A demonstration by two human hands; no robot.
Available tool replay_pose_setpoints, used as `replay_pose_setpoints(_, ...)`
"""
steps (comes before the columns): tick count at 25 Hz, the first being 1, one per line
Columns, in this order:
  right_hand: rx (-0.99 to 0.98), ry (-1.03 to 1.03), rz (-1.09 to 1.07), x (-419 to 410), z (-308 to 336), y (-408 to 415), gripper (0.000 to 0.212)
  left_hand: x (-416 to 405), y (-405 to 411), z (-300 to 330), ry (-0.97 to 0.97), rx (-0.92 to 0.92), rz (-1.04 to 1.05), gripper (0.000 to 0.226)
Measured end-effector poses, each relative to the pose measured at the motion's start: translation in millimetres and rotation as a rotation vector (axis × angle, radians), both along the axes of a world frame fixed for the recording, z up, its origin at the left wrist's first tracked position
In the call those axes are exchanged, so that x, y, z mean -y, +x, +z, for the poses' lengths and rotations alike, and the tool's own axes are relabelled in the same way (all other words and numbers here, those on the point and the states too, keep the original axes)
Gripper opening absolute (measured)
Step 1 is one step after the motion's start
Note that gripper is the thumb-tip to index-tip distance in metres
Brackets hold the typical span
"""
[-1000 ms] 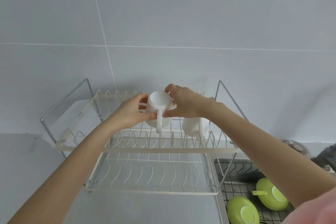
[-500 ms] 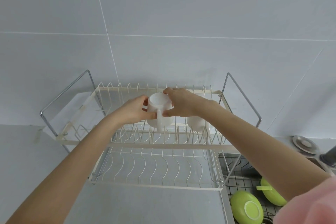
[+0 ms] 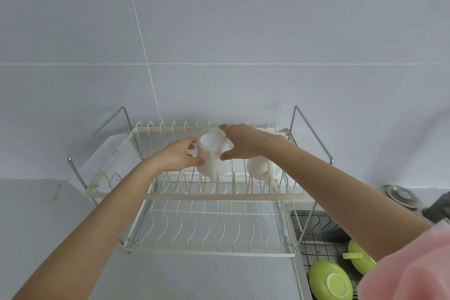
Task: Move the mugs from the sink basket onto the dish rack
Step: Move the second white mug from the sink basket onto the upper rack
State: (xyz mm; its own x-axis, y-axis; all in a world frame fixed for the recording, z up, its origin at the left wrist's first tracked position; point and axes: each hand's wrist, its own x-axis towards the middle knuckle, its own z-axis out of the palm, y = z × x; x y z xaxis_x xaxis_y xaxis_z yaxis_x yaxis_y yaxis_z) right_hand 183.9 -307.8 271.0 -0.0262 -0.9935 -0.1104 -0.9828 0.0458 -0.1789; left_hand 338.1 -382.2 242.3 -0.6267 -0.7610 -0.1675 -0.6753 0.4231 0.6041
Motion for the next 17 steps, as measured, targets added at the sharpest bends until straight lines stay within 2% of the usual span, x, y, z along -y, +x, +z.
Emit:
replay_pose_setpoints(3,-0.079,-0.04,0.023,-14.9,11.7,-1.8,0.059,-12.0,7.1,14.2,-0.216,0.127,0.033,0.062)
replay_pose_setpoints(8,-0.155,-0.176,0.063,-60.2,38.6,-10.4,0.053,-60.7,3.6,53.0,-0.529,0.197,0.1,0.045)
replay_pose_setpoints(12,-0.147,-0.3,0.049,-107.2,54.0,-29.0,0.054,-107.6,-18.0,76.4,-0.638,0.157,0.068,0.046)
replay_pose_setpoints(17,-0.145,-0.324,-0.037,-159.1,59.2,-72.1,0.057,-151.6,-59.1,91.6,-0.694,0.115,-0.026,0.053)
